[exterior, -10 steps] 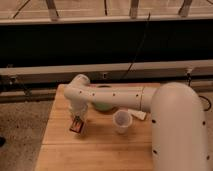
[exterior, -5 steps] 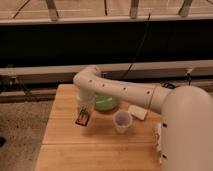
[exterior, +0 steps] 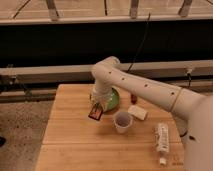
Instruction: Place the eraser in the ceramic cup
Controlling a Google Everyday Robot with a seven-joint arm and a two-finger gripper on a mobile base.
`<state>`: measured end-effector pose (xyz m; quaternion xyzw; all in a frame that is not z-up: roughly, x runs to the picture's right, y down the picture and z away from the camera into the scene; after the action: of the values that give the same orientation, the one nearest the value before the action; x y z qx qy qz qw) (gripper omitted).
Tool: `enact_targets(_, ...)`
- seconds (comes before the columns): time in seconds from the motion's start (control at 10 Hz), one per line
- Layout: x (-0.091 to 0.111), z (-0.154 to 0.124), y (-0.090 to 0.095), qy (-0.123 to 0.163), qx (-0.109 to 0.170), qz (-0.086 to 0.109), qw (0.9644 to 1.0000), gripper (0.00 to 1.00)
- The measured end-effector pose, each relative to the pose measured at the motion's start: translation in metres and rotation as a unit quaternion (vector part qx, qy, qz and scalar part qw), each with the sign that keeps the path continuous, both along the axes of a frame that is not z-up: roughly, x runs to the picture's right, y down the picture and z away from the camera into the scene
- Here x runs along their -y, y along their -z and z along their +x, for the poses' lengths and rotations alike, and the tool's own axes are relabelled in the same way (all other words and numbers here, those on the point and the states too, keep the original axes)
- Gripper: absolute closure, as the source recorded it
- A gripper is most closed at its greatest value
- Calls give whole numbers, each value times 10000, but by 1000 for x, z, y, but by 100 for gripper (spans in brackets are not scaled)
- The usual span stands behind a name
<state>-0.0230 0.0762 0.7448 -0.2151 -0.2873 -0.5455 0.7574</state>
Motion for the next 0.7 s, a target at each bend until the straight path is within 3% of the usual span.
enact_targets(0.4, 3, 40, 25, -137, -183, 38, 9997, 100)
enact_targets(0.7, -18, 51, 32, -37, -286, -84, 9995, 100)
